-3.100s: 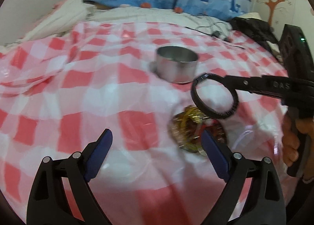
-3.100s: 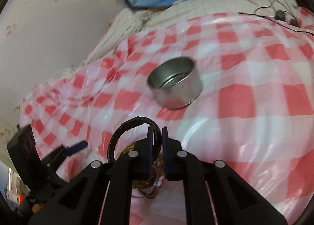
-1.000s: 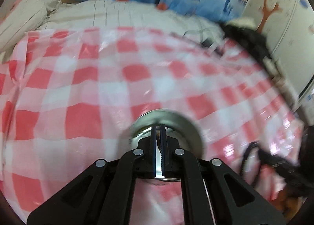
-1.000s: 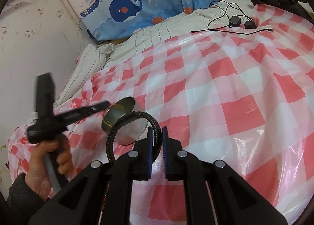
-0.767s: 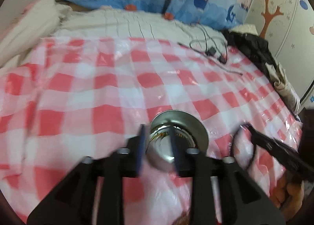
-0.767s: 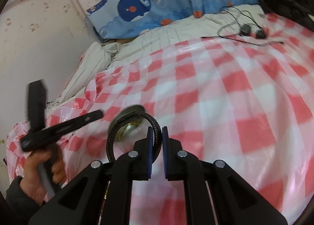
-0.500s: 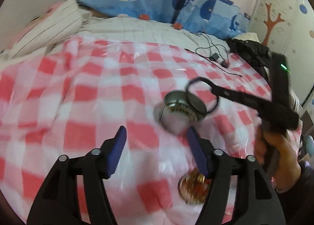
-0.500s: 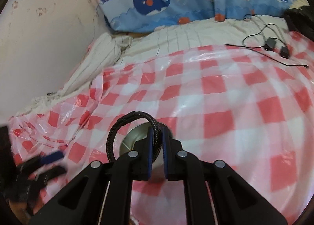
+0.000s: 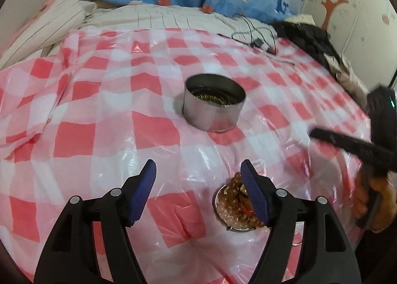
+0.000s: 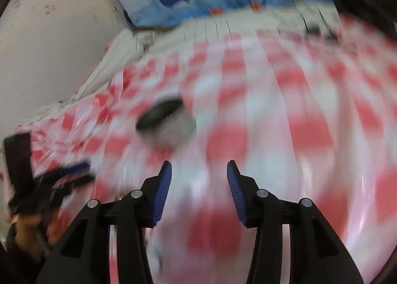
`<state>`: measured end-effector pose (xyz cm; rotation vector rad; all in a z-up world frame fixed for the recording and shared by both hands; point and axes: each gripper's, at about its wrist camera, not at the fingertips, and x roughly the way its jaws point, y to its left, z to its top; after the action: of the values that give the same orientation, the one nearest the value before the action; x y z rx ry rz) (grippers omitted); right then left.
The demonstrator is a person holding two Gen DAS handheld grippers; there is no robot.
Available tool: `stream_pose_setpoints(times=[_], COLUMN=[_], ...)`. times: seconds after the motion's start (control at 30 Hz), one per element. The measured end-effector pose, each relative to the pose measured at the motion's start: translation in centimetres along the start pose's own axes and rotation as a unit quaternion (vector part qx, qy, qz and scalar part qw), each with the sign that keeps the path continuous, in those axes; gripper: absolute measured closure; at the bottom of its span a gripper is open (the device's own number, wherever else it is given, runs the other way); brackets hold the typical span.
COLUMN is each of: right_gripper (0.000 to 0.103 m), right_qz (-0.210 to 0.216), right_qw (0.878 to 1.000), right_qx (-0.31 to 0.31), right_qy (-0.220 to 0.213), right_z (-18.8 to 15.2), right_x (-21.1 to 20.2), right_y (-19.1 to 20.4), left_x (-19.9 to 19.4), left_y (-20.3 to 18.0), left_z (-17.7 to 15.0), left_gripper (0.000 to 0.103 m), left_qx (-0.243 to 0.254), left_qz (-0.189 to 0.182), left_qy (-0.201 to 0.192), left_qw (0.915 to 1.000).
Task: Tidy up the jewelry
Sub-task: 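Grasp the gold charm on a red cord with the left gripper, then grasp the red string bracelet with the right gripper while the left gripper holds the charm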
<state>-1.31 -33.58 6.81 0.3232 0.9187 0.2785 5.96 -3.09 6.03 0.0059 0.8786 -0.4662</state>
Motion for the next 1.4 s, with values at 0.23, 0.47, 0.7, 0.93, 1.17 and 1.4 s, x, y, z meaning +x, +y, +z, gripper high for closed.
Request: stream_pose_setpoints(times=[0.23, 0.47, 0.7, 0.93, 1.17, 1.4], right_gripper=[0.057, 0.058, 0.057, 0.054, 0.053, 0.051], right_qz=[0.030, -0.030, -0.039, -0.034, -0.027, -0.024], right_qw=[0.993, 0.982, 0.986, 0.989, 0.992, 0.992], right_qx=[-0.093, -0.159, -0.139, -0.126, -0.104, -0.106], right_qy=[0.068, 0.094, 0.077, 0.071, 0.059, 0.058], right_z=[-3.7, -5.5, -5.0, -4.6, -4.1, -4.3], right_x=[0.6, 2.5, 2.3, 2.4, 2.2, 2.3], right_y=[4.4, 5.8, 4.8, 4.6, 4.0, 4.3], left_x=[0.9, 0.8, 1.6, 2.9, 0.8, -0.4], left_y=[-1.0, -3.5, -7.5, -6.4, -1.6, 2.9], left_z=[-0.5, -1.2, -2.6, -2.2, 0.3, 1.4], left_gripper=[0.036, 0.032, 0.026, 0.079, 0.091, 0.091], left_qx=[0.038, 0.116, 0.217, 0.181, 0.046, -0.066], left_qz=[-0.002, -0.027, 0.003, -0.028, -0.073, -0.120], left_qy=[0.026, 0.038, 0.006, 0.034, -0.008, -0.037], left_qw=[0.9989, 0.9921, 0.9761, 0.9825, 0.9963, 0.9899])
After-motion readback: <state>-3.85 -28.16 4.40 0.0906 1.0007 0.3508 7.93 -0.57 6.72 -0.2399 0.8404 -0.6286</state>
